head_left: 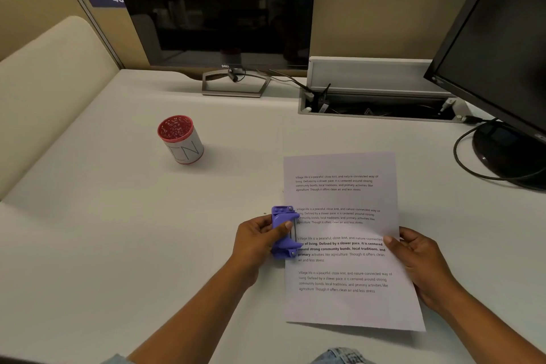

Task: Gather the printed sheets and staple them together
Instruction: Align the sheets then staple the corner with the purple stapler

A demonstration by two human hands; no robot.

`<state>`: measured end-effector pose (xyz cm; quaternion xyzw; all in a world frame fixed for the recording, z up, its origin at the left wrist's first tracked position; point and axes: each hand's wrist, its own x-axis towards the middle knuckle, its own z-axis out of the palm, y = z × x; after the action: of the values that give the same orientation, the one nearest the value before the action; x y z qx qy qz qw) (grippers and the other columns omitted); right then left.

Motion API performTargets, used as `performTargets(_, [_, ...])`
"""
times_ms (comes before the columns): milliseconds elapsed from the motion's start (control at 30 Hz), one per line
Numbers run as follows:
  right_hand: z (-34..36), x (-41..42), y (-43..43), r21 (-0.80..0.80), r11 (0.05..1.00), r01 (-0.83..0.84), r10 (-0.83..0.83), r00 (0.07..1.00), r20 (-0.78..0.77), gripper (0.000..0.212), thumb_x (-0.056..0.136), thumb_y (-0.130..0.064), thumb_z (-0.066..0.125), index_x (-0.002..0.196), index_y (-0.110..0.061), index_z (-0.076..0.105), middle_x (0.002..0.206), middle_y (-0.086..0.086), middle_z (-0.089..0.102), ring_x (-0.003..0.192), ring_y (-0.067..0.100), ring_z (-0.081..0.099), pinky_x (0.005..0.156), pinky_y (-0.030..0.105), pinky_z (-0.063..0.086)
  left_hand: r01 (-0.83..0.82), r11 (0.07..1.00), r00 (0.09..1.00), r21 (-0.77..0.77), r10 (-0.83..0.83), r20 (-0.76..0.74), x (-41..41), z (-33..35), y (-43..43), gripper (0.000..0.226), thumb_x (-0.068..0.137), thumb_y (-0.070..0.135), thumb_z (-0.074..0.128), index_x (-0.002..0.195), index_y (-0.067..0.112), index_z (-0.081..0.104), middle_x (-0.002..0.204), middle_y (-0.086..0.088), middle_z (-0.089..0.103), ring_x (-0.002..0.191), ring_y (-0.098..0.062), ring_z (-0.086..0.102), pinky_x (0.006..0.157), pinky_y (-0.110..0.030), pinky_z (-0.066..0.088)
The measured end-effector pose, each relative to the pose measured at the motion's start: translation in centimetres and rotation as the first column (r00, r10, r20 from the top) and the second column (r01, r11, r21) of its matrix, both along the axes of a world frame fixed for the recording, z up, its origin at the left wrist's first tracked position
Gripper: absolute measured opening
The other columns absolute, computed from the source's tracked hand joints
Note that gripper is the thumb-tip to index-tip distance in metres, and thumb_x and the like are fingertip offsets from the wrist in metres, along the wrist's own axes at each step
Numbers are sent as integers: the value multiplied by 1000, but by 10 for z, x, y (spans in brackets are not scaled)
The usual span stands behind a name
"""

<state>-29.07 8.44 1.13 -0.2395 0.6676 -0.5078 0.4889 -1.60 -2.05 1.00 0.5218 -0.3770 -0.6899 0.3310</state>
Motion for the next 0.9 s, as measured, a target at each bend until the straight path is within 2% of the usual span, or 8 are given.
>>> performTargets(200, [3, 2, 0, -4, 1000, -1, 1, 1000, -11, 19, 92, -4, 59, 106, -11, 70, 94, 15, 78, 83, 35, 75, 79, 50, 59, -20, 1000, 992, -23, 22, 123, -2, 7, -3, 51, 67, 34, 86, 108, 23, 57, 91, -7, 78, 78, -19, 76, 56, -22, 54])
performTargets(267, [4, 3, 0, -4, 1000, 4, -4, 1000, -16, 19, 92, -5, 60, 109, -8, 69, 94, 15, 78, 82, 34, 75, 77, 48, 60, -11, 999, 987, -45, 19, 161, -2, 8, -3, 46, 71, 35, 85, 102, 23, 53, 89, -7, 78, 77, -19, 76, 56, -22, 53])
performTargets(400, [7, 3, -1, -4, 1000, 11, -11, 1000, -18, 21, 92, -4, 60, 111, -7, 68, 96, 17, 77, 87, 38, 73, 84, 53, 57, 16, 993, 991, -118, 0, 135, -3, 9, -1, 21, 81, 29, 78, 79, 15, 63, 75, -1, 76, 62, -7, 68, 54, -12, 48])
performTargets(533, [7, 2, 1, -1, 1000, 19, -19, 1000, -20, 21, 92, -4, 60, 110, -7, 68, 97, 18, 77, 89, 40, 73, 87, 58, 54, 30, 992, 991, -121, -14, 130, -4, 9, 0, 26, 85, 27, 74, 61, 19, 69, 67, 2, 67, 57, -3, 57, 53, -10, 45])
performTargets(633, [6, 0, 2, -3, 1000, 12, -12, 1000, -23, 20, 92, -6, 60, 109, -9, 69, 97, 17, 77, 89, 39, 73, 89, 58, 53, 26, 990, 988, -140, -4, 157, -5, 10, 2, 26, 86, 26, 73, 61, 19, 71, 64, 8, 67, 54, 2, 56, 51, -7, 44])
performTargets(700, [5, -2, 3, -6, 1000, 12, -12, 1000, -22, 19, 92, -7, 60, 109, -10, 69, 98, 17, 77, 89, 39, 73, 89, 58, 53, 30, 987, 990, -160, -7, 141, -4, 11, 1, 18, 87, 25, 71, 77, 11, 77, 85, 12, 74, 73, 2, 65, 62, -10, 49])
performTargets(767, [5, -5, 4, -8, 1000, 25, -25, 1000, -19, 20, 92, -7, 60, 110, -10, 69, 98, 17, 77, 89, 39, 73, 89, 59, 53, 30, 981, 990, -192, -3, 139, 0, 11, -1, 25, 88, 24, 70, 94, 0, 74, 117, 15, 68, 101, -3, 65, 82, -18, 50])
performTargets(900, [5, -15, 6, -11, 998, 55, -56, 998, -13, 19, 92, -11, 61, 108, -14, 70, 98, 14, 78, 86, 35, 74, 81, 54, 58, -3, 979, 991, -205, 31, 131, 10, 17, -10, 19, 89, 20, 70, 91, 2, 75, 127, 15, 63, 103, 3, 63, 78, -16, 46])
